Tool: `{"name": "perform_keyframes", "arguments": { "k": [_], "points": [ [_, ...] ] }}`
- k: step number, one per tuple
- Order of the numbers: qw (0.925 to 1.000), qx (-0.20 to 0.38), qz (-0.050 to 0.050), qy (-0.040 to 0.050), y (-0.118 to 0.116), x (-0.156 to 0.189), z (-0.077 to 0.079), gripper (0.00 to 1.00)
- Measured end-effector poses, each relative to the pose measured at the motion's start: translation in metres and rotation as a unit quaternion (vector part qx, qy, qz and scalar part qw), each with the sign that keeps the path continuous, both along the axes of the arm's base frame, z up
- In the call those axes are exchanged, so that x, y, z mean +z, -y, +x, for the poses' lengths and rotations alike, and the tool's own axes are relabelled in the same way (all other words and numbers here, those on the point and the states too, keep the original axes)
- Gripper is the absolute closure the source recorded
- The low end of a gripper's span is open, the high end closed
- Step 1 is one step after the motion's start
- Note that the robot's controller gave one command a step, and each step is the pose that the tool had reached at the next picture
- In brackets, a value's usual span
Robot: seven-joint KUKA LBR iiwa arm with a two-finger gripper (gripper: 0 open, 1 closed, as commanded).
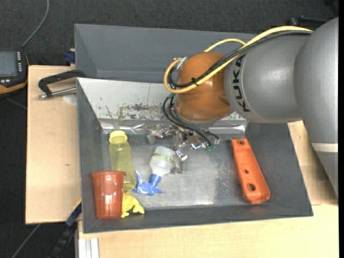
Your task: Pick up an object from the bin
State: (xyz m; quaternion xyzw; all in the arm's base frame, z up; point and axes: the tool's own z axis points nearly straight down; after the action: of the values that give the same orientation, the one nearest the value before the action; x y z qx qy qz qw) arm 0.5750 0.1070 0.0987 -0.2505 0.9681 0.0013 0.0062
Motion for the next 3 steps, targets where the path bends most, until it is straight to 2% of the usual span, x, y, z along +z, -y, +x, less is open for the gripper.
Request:
{"name": "perform_keyframes", "arguments": {
  "k": [1,2,3],
  "points": [
    [0.9990,0.045,0.000,-0.0027,-0.012,-0.028,0.007,0.00],
    [0.9833,0.182,-0.001,0.0021,-0.011,-0.028,-0.003,1.00],
    [0.9833,0.182,-0.001,0.0021,-0.011,-0.028,-0.003,1.00]
  ]
}}
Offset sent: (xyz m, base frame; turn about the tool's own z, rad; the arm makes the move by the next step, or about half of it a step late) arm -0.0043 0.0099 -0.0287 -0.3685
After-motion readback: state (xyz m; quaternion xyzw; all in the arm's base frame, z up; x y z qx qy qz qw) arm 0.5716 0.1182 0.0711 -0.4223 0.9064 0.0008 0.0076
